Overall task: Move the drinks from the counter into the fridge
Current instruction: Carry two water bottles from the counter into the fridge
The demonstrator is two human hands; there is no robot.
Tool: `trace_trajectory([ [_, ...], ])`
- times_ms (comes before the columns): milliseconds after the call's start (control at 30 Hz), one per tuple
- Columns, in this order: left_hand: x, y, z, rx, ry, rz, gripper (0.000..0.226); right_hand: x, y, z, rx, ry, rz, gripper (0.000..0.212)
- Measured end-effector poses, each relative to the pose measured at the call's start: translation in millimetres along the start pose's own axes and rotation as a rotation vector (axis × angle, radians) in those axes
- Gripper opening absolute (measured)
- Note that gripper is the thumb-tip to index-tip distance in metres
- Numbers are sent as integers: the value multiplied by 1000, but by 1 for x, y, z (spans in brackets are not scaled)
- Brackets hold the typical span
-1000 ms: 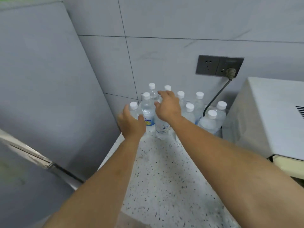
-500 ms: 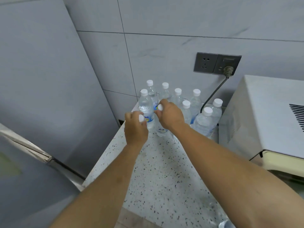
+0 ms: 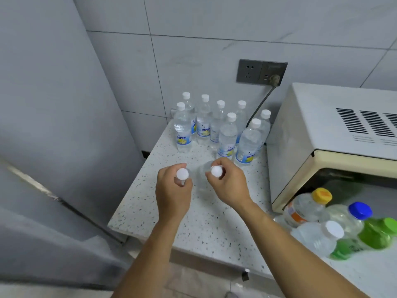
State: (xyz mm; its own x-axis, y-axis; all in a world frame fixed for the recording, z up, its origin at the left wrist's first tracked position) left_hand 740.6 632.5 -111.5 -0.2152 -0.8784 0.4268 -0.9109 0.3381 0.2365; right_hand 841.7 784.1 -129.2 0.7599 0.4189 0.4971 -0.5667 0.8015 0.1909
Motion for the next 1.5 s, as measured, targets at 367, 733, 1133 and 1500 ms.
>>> trace_trajectory([
  [367,20,-34,3,-86,-61,-14,36,39,-49,11,-22,-54,-150,18],
  [733,-18,-30,56,103,-64,269,76,10,-71,-42,-175,156,73,76],
  [1133,-22,-76,104,334,-121,226,77,-5,-91,-80,-290,217,125,72],
  [1500,56,-230,120,626,-535,183,52,12,-198,-99,-423,511,351,45],
])
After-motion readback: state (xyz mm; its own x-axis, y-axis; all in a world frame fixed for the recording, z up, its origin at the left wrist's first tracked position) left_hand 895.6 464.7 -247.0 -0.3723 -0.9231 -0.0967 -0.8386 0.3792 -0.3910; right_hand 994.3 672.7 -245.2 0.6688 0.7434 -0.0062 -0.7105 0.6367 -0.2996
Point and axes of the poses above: each hand's wrist, its own y-axis towards the middle knuckle, its own x-axis out of the back of the hand, z = x × y, the point moved 6 cm from there along y, towards the middle knuckle, and after that the axes turned 5 degrees about -z, right-handed, at the moved point
